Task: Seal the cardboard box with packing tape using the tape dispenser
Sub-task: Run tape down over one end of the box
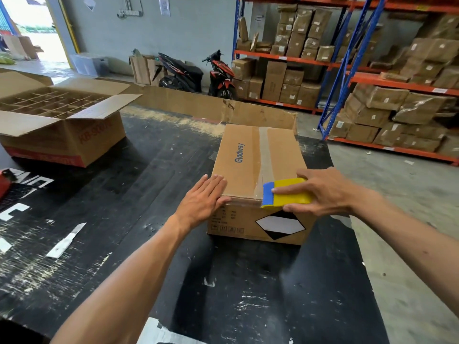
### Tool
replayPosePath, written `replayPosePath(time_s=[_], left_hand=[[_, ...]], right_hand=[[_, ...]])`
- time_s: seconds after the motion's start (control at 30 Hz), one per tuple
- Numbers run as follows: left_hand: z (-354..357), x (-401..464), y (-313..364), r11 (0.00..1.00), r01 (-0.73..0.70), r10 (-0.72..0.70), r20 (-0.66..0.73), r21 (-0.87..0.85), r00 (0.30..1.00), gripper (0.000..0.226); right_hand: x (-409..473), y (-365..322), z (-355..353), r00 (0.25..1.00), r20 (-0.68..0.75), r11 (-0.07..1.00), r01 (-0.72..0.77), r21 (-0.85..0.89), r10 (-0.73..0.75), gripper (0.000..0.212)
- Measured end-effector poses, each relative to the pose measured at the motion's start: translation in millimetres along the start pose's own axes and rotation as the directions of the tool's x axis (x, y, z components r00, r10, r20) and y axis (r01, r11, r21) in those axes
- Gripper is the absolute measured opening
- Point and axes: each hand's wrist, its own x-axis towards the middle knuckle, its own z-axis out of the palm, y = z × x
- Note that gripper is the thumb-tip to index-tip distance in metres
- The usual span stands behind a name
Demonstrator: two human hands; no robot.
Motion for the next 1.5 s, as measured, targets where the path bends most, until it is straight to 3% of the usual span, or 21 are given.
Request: replayPosePath(time_s=[0.27, 0.4, 0.5, 0.6, 0.73, 0.93, 1.13, 1.33, 1.5], left_hand=[[-17, 18, 17, 0.987, -0.063, 0.053, 0.069, 0.149, 0.996, 0.070], [-24, 46, 37, 0.980, -0.158, 0.152, 0.056, 0.119, 0.987, 0.073], [-20, 60, 49, 0.967, -0.247, 0.235, 0.149, 0.061, 0.960, 0.076], [-11, 61, 53, 0.974, -0.223, 0.203, 0.256, 0.050, 0.945, 0.077], [-6, 63, 49, 0.963, -0.252, 0.218, 0.271, 0.095, 0.938, 0.086], [-10, 62, 50, 0.971, -0.236, 0.210, 0.323, 0.041, 0.923, 0.079], [-8, 61, 44, 0.974, -0.228, 0.215, 0.264, 0.020, 0.940, 0.080], [-12, 61, 42, 0.971, -0.239, 0.226, 0.260, 0.020, 0.939, 0.078], [-22, 65, 51, 0.974, -0.227, 0.212, 0.285, 0.020, 0.935, 0.077]], right_hand=[[-14, 20, 5, 0.995, 0.049, 0.995, -0.086, 0.044, 0.084, 0.069], [-14, 25, 8, 0.996, 0.055, 0.995, -0.070, 0.068, 0.066, 0.070], [-12, 24, 7, 0.998, 0.046, 0.997, -0.052, 0.055, 0.049, 0.063], [-12, 24, 7, 0.998, 0.030, 0.998, -0.049, 0.033, 0.048, 0.055], [-13, 22, 7, 0.999, 0.004, 0.999, -0.046, 0.013, 0.046, 0.052], [-20, 21, 8, 0.999, -0.028, 1.000, -0.023, -0.018, 0.022, 0.058], [-51, 34, 17, 0.998, -0.058, 0.999, -0.032, -0.019, 0.031, 0.061], [-85, 63, 27, 0.997, -0.027, 0.997, -0.072, 0.013, 0.072, 0.057], [-77, 75, 39, 0.999, 0.001, 0.999, -0.045, 0.003, 0.045, 0.066]])
